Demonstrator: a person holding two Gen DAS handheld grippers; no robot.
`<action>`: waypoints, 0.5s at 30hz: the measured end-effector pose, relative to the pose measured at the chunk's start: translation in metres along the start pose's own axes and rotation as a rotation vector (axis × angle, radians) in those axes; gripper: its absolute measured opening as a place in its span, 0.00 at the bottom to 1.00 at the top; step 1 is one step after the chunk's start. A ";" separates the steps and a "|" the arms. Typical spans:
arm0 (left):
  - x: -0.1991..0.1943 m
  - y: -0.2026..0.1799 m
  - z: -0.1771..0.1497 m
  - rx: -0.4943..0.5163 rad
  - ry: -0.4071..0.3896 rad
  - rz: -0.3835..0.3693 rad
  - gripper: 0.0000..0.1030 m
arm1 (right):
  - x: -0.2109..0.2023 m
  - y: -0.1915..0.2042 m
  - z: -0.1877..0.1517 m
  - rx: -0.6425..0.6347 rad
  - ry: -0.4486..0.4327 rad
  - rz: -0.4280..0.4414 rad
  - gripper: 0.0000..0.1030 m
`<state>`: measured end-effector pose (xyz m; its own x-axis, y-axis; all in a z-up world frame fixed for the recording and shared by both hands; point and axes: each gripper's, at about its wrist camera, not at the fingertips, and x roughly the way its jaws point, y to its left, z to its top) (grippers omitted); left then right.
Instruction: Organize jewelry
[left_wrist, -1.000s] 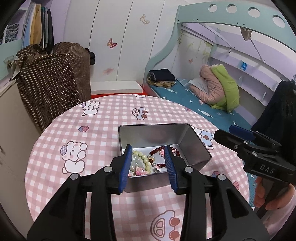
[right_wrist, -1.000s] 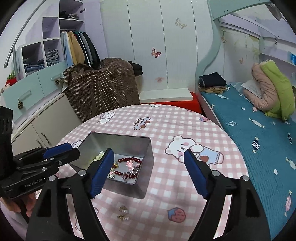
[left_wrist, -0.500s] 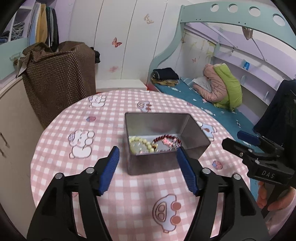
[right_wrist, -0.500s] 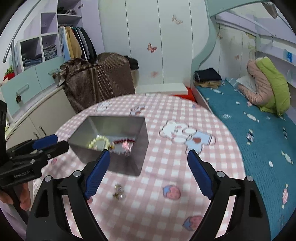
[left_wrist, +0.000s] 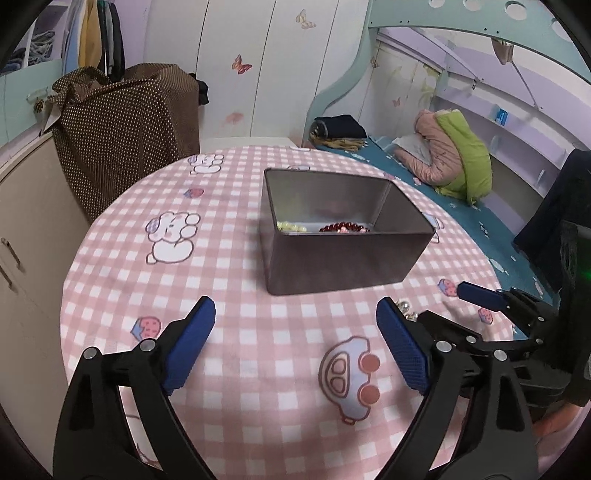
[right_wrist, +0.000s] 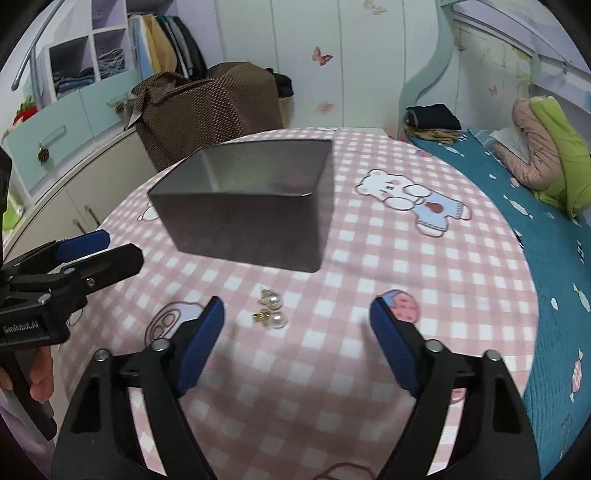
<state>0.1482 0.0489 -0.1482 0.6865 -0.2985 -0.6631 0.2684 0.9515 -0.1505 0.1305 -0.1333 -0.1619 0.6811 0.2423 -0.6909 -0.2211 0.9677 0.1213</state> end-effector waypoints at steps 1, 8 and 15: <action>0.000 0.001 -0.001 -0.002 0.004 0.002 0.87 | 0.002 0.002 -0.001 -0.006 0.009 0.007 0.62; 0.005 0.005 -0.008 -0.017 0.032 -0.002 0.87 | 0.014 0.014 -0.006 -0.061 0.044 0.028 0.29; 0.009 0.000 -0.009 -0.011 0.046 -0.016 0.87 | 0.015 0.015 -0.005 -0.080 0.045 0.033 0.17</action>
<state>0.1483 0.0473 -0.1603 0.6506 -0.3098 -0.6933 0.2714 0.9476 -0.1688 0.1339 -0.1157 -0.1737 0.6413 0.2686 -0.7187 -0.2988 0.9502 0.0885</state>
